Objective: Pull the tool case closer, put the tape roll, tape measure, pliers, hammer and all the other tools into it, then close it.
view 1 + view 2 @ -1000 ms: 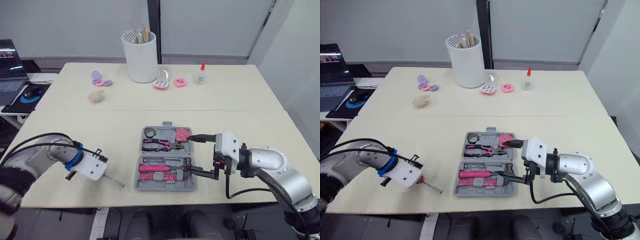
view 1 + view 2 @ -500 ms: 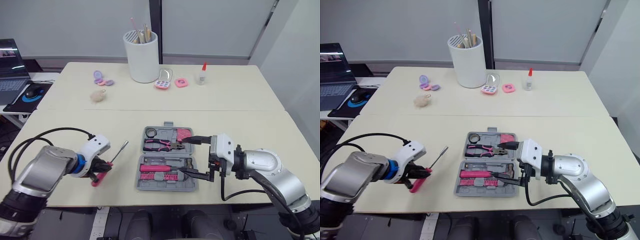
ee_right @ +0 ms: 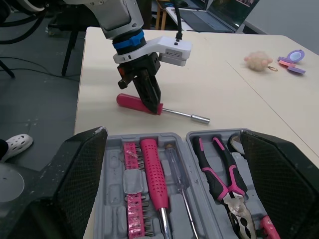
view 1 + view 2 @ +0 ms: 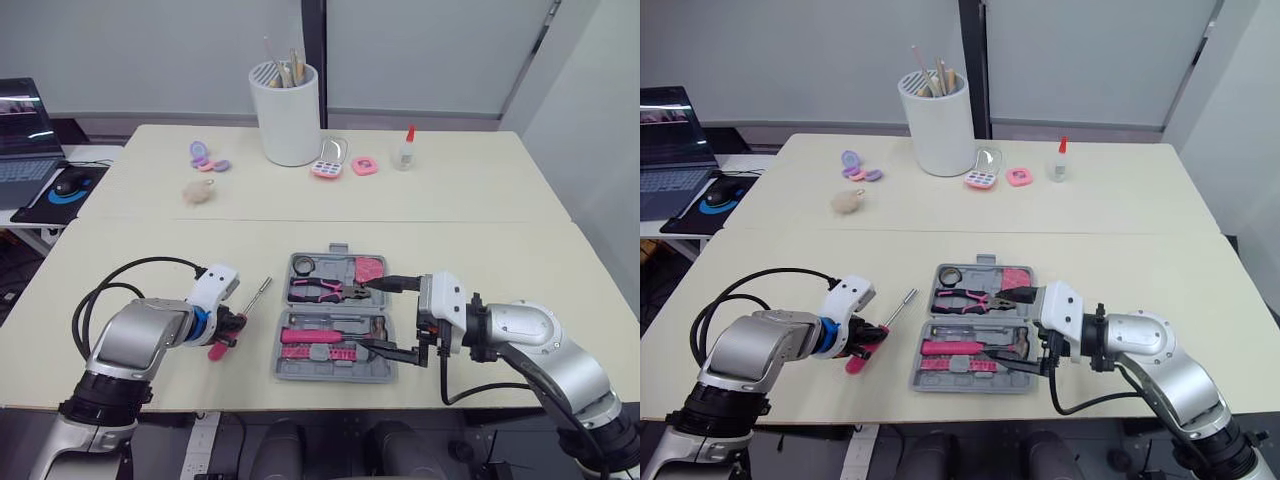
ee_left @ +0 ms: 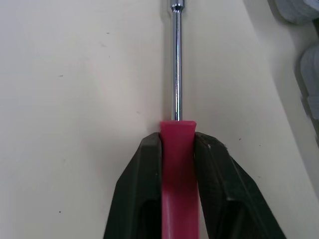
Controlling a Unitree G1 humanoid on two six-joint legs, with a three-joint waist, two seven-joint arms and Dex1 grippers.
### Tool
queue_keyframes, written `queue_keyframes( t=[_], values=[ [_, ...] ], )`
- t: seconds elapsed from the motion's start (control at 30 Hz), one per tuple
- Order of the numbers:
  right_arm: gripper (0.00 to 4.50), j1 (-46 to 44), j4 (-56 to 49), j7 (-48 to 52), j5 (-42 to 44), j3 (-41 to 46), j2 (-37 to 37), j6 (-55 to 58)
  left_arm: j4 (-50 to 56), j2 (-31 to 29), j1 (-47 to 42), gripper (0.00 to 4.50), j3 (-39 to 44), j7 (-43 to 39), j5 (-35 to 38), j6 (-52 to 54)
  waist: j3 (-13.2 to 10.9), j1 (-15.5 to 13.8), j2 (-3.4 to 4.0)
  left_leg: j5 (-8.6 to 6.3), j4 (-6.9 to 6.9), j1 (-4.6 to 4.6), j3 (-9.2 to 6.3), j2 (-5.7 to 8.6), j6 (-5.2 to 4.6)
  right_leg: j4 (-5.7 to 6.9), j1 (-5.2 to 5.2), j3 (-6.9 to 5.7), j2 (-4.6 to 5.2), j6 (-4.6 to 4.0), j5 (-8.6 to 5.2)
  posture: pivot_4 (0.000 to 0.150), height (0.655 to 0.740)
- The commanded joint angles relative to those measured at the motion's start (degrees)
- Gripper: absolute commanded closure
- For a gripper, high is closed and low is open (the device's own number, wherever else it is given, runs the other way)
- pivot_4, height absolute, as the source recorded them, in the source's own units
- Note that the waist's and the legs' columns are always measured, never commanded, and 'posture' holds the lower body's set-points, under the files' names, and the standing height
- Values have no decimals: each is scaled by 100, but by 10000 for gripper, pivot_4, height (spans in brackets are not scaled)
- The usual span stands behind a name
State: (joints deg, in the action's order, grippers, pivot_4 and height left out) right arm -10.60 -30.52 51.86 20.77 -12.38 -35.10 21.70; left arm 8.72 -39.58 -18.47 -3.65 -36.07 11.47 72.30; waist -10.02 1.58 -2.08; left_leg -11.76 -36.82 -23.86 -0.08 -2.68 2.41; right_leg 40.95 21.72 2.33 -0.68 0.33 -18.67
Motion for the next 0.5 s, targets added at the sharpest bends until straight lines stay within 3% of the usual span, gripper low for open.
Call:
queue_keyframes(
  t=[0.03,0.3,0.43,0.5],
  values=[
    [0,-16,-42,11,-4,85,1,-163,148,-13,44,24681,93,101,62,-136,0,1,0,0,0,0,1,1,0,-1,0,1,0,0,0,1500,7400],
    [0,-173,163,154,-24,38,10,-249,1278,-437,253,241,1083,-72,673,307,-2,29,-4,-1,2,0,2,-3,1,-1,3,3,4,0,0,1500,7400],
    [0,-311,287,249,-35,-48,60,-292,1995,-607,813,241,1983,-334,1130,405,-2,42,-4,-1,8,1,4,-6,1,-3,6,5,5,0,0,1500,7400],
    [0,-413,376,271,-67,-112,116,-305,2188,-612,1464,241,2491,-464,1163,-60,-3,51,-4,-1,10,3,5,-5,2,-4,5,6,8,0,0,1500,7400]
  ],
)
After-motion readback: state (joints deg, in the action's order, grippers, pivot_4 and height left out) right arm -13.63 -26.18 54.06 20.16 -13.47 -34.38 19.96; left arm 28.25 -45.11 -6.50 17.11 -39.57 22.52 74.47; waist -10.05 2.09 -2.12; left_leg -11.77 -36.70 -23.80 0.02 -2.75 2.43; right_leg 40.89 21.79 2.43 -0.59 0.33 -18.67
